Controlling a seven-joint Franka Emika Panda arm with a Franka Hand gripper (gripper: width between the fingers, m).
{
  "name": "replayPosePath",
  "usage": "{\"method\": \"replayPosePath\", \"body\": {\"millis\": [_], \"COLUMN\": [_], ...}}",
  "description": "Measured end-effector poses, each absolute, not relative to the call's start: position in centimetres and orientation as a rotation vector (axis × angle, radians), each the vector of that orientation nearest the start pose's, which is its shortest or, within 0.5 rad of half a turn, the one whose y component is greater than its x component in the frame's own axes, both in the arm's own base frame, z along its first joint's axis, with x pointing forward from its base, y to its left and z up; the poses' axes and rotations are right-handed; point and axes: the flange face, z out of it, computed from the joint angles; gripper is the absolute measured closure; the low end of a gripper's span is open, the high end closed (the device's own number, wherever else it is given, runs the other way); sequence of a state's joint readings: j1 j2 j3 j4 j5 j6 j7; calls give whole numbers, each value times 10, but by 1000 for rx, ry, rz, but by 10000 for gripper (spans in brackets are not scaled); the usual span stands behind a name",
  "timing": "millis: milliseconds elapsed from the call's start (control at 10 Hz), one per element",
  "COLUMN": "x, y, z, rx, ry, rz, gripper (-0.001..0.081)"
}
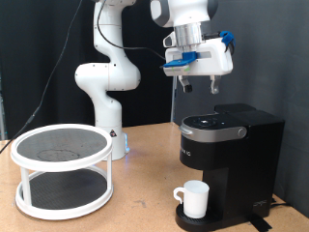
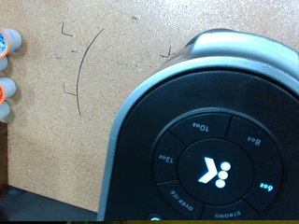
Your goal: Make a cup of coffee with the keurig machine
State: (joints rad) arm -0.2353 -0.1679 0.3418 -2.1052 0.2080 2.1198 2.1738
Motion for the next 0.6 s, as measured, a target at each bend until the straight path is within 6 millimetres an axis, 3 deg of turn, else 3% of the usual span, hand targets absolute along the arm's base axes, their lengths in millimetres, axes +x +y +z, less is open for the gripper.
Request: {"method": "replayPosePath", "body": {"millis": [300,500,600], "x": [519,518,518], "y": [79,83,84], "z": [485,475,471], "rx": [-1426,-1439,-1445], "ry": [2591,2594,2595], "rz": [90,95,98], "gripper": [101,463,463]}}
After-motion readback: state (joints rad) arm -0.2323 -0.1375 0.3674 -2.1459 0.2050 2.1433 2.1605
